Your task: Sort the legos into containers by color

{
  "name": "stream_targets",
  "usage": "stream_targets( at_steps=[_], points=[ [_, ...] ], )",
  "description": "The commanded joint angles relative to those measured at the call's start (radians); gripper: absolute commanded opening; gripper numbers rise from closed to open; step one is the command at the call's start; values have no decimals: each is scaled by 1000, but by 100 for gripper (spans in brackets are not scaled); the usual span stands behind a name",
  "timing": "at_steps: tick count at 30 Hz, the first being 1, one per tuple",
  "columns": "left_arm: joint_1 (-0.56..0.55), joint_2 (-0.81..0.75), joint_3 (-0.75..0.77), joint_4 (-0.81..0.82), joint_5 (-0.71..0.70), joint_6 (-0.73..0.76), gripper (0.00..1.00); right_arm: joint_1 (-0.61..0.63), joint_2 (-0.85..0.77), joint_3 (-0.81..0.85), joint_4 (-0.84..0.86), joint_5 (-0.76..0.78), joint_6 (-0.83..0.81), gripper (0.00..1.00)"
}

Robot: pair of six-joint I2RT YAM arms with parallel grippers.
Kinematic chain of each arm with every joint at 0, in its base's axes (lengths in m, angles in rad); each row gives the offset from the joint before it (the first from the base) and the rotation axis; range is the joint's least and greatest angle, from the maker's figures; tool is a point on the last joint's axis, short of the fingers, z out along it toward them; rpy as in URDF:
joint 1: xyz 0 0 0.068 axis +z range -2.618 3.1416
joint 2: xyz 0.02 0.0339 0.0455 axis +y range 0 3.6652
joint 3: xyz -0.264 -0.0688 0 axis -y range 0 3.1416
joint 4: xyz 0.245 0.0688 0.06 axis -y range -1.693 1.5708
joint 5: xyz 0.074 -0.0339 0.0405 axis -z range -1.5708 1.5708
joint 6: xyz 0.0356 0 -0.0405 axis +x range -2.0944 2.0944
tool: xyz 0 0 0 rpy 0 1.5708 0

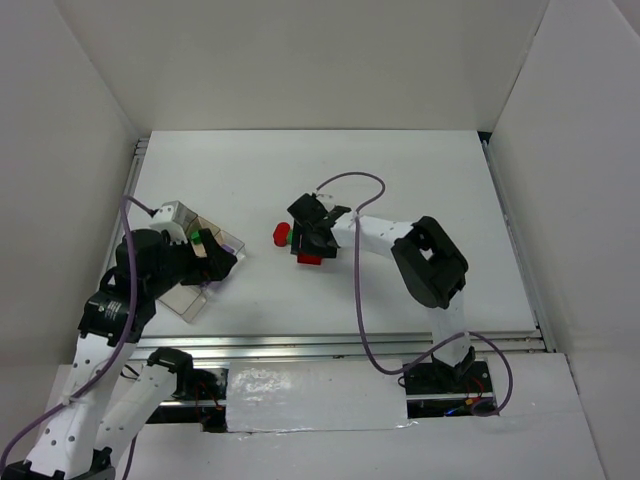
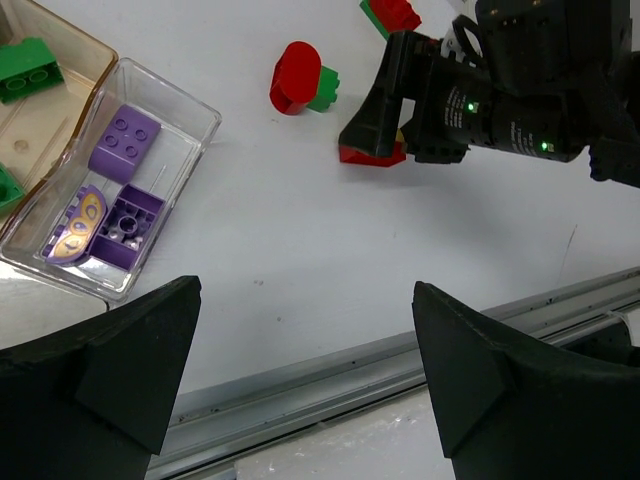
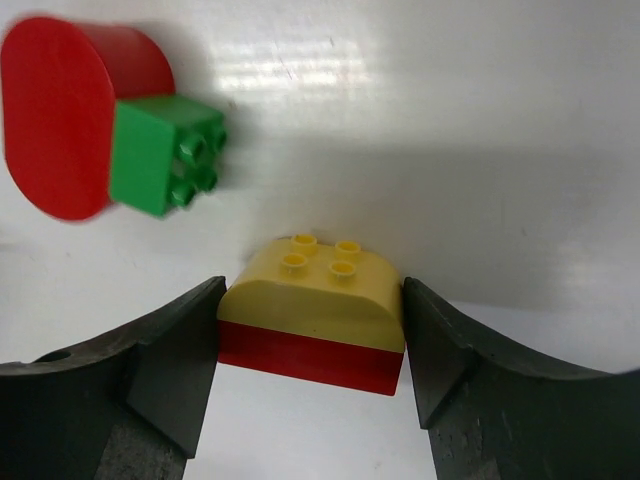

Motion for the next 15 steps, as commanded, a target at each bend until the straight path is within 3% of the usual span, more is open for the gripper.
stream_targets(
  at_steps=[1, 4, 7, 8, 11, 15],
  points=[
    [-5, -16, 0, 48, 31, 15, 100, 28, -123, -56, 13, -1, 28, 0],
    [-5, -25, -4, 67, 91, 5, 99, 42, -243, -105, 30, 38, 120, 0],
    [-5, -77, -108, 219, 244, -93, 100, 71, -413, -209, 73, 136, 289, 0],
    [-5, -108, -159, 291, 295, -136, 100, 85, -456, -266, 87, 168, 333, 0],
    [-9, -143, -405, 788, 476, -313, 100, 166, -603, -323, 117, 301, 454, 0],
    [-38, -120, -452, 1003, 550, -382, 100, 244, -668, -247, -25, 397, 579, 0]
  ],
)
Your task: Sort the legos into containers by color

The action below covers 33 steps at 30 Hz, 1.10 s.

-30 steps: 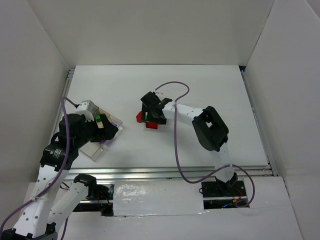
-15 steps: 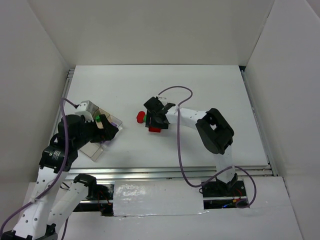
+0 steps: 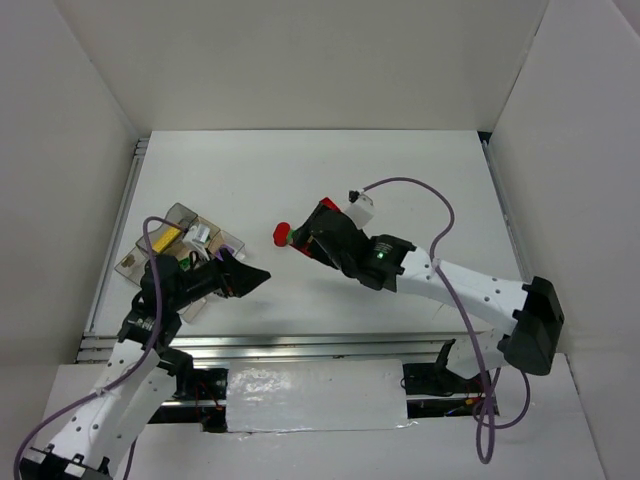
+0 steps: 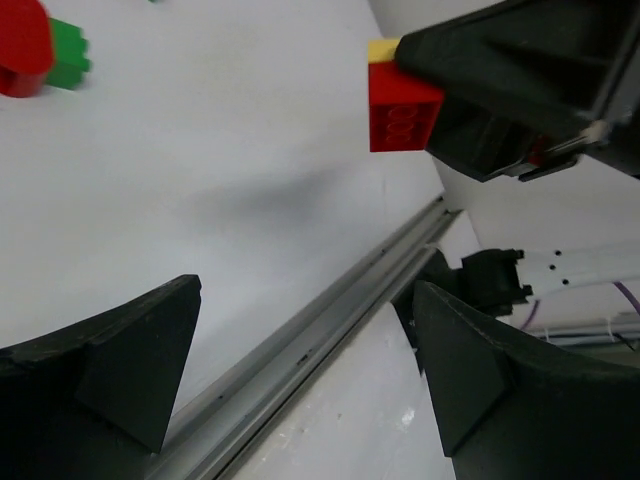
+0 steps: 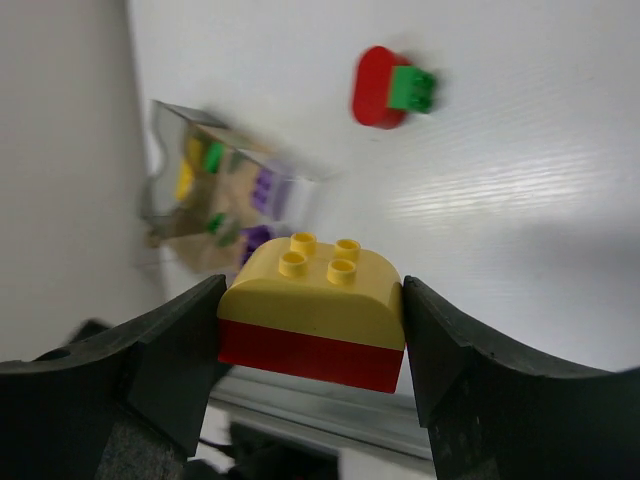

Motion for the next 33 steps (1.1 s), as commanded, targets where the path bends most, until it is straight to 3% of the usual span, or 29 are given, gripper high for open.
stream_targets(
  at_steps=[1, 5, 12, 23, 29, 33],
  points=[
    [-51, 7, 20, 363, 125, -88, 99, 73, -39, 54, -73, 183, 199, 0],
    [-125, 58, 75, 335, 1, -19, 100, 163, -66, 74, -80, 288, 247, 0],
    [-185, 105, 97, 357, -80, 15, 100, 229, -75, 99, -61, 331, 262, 0],
    [-222, 139, 88, 377, -96, 24, 100, 283, -66, 125, 29, 328, 196, 0],
    [-225, 104, 75, 404, -64, 35, 99, 289, -27, 183, -3, 303, 153, 0],
    [-225, 98, 83, 383, -79, 44, 93, 289, -18, 180, 51, 265, 91, 0]
  ],
)
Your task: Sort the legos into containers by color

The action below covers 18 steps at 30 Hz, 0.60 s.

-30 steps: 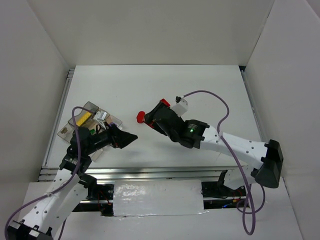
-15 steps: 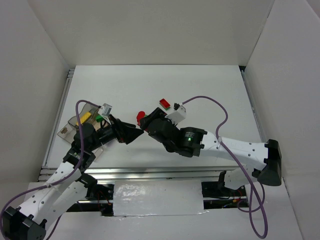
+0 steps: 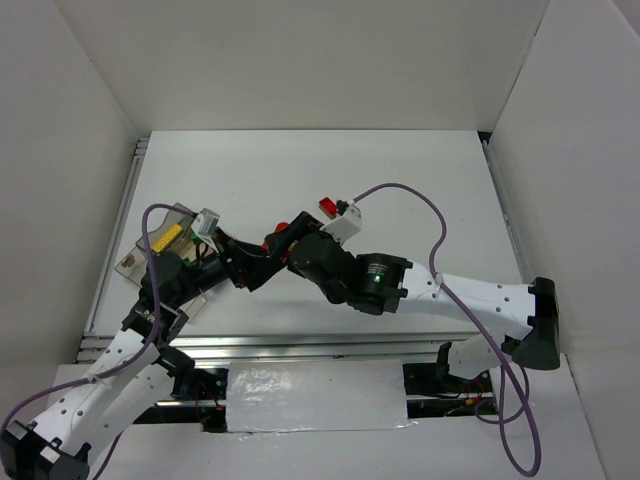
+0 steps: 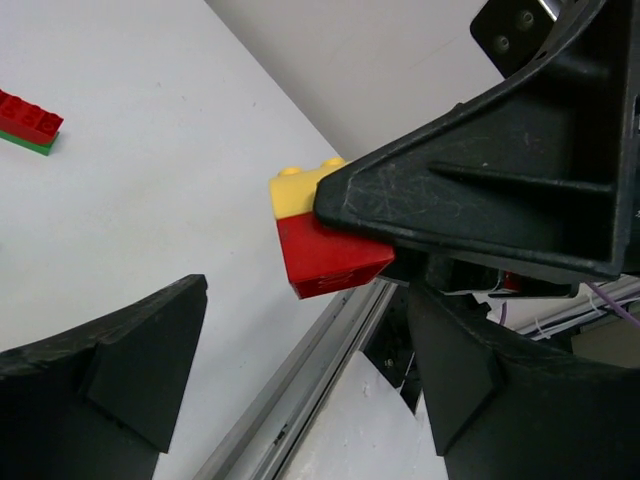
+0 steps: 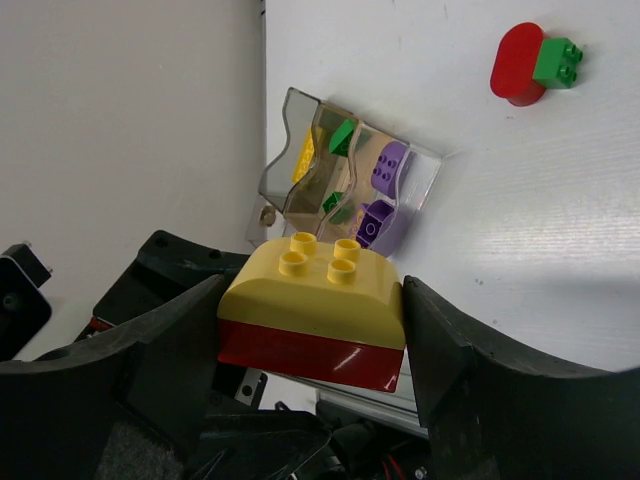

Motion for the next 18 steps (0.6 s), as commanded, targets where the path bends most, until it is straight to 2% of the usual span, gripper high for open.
stream_targets(
  at_steps=[1, 3, 4, 6, 8, 9, 11, 12, 13, 15, 18],
  points=[
    [-4, -11, 22, 60, 8, 29, 89, 9, 16, 43, 60, -21, -58, 0],
    [-4, -13, 23, 63, 6, 29, 86, 9, 33, 55, 55, -32, -67, 0],
    [-4, -14, 22, 66, 6, 26, 79, 10, 42, 58, 54, -43, -66, 0],
    [-4, -21, 20, 67, -3, 23, 74, 12, 48, 55, 63, -50, -72, 0],
    [-6, -25, 13, 84, 0, 20, 60, 15, 51, 54, 75, -56, -78, 0],
    [-4, -27, 11, 86, -3, 21, 47, 15, 53, 57, 78, -56, -81, 0],
    [-6, -24, 13, 76, -12, 23, 31, 23, 53, 60, 78, -56, -84, 0],
    [-6, -22, 14, 75, -12, 23, 12, 21, 50, 57, 91, -59, -89, 0],
    [-6, -21, 16, 70, -14, 23, 1, 23, 47, 46, 100, -69, -101, 0],
    [-4, -22, 17, 60, -27, 29, 0, 21, 28, 28, 121, -84, -113, 0],
    [-4, -42, 16, 21, -49, 49, 0, 13, -24, -38, 228, -119, -176, 20]
  ],
)
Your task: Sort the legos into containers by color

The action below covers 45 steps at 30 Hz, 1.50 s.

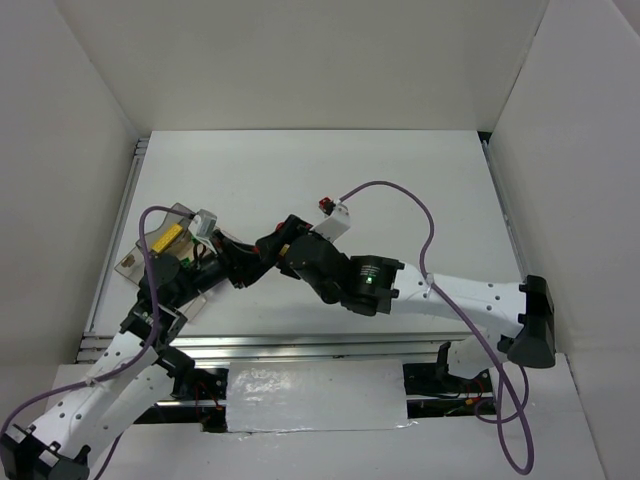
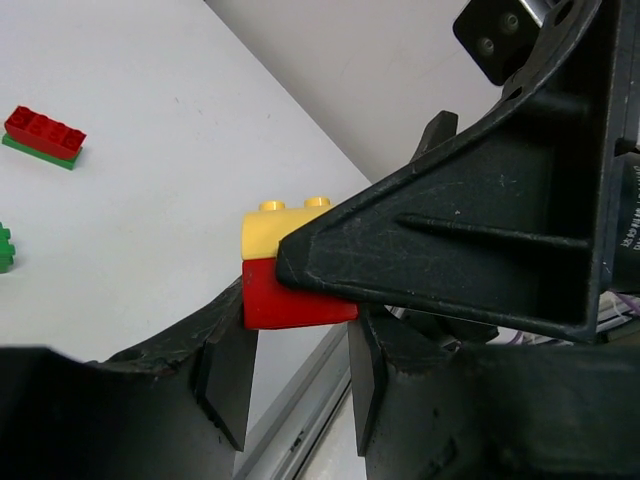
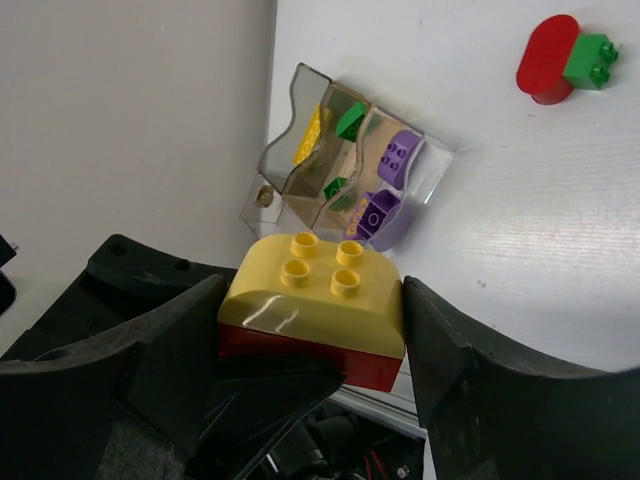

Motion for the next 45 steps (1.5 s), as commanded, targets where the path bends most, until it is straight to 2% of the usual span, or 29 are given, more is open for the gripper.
stream_targets(
  at_steps=[1, 3, 4, 6, 10, 11, 13, 14, 15, 16, 17, 19, 23, 25, 28, 33, 36, 37, 39, 40, 41, 43, 45],
  points=[
    [-6, -27, 15, 19, -22, 23, 0, 11, -77, -73, 149, -64, -60, 48],
    [-5, -50, 9, -3, -27, 35, 0, -12, -139, -117, 197, -85, -60, 83],
    [-5, -65, 8, -11, -26, 40, 0, -18, -159, -160, 206, -88, -60, 91],
    [-3, -78, 14, -49, -29, 55, 0, -50, -226, -205, 261, -120, -113, 100],
    [-5, -61, 90, -178, -21, 103, 0, -121, -335, -283, 243, -125, -224, 100],
    [-5, -56, 107, -231, -15, 118, 0, -141, -388, -308, 308, -160, -320, 100],
    [-3, -50, 158, -299, 2, 132, 0, -227, -438, -389, 416, -408, -464, 100],
    [-5, -53, 179, -329, 10, 138, 0, -264, -468, -406, 492, -539, -611, 100],
    [-3, -53, 198, -390, 23, 147, 0, -334, -473, -414, 511, -854, -675, 100],
    [-3, -58, 230, -415, 86, 175, 0, -356, -473, -403, 507, -986, -731, 100],
    [-3, -59, 247, -437, 120, 193, 0, -362, -466, -388, 470, -1080, -825, 100],
    [-3, -63, 296, -523, 215, 241, 0, -361, -453, -343, 435, -1271, -893, 99],
    [-3, -78, 330, -587, 364, 298, 0, -354, -412, -346, 537, -1415, -886, 99],
    [-3, -112, 316, -566, 387, 281, 0, -335, -360, -328, 548, -1440, -881, 97],
    [-3, -151, 284, -513, 412, 249, 0, -283, -297, -293, 565, -1430, -890, 89],
    [-3, -152, 270, -469, 485, 233, 0, -221, -234, -256, 579, -1386, -908, 80],
    [-3, -145, 261, -462, 487, 229, 0, -204, -219, -240, 594, -1406, -908, 67],
    [-3, -145, 259, -463, 488, 230, 0, -199, -217, -242, 612, -1409, -907, 57],
    [-3, -144, 252, -463, 491, 235, 0, -190, -222, -251, 633, -1426, -911, 51],
    [-3, -144, 249, -466, 491, 236, 0, -190, -225, -254, 648, -1430, -913, 42],
    [-3, -142, 249, -468, 493, 241, 0, -193, -229, -263, 653, -1432, -915, 36],
    [-3, -141, 253, -489, 488, 256, 0, -190, -245, -276, 659, -1412, -922, 32],
    [-3, -142, 258, -506, 487, 270, 0, -192, -254, -286, 650, -1397, -936, 22]
  ],
)
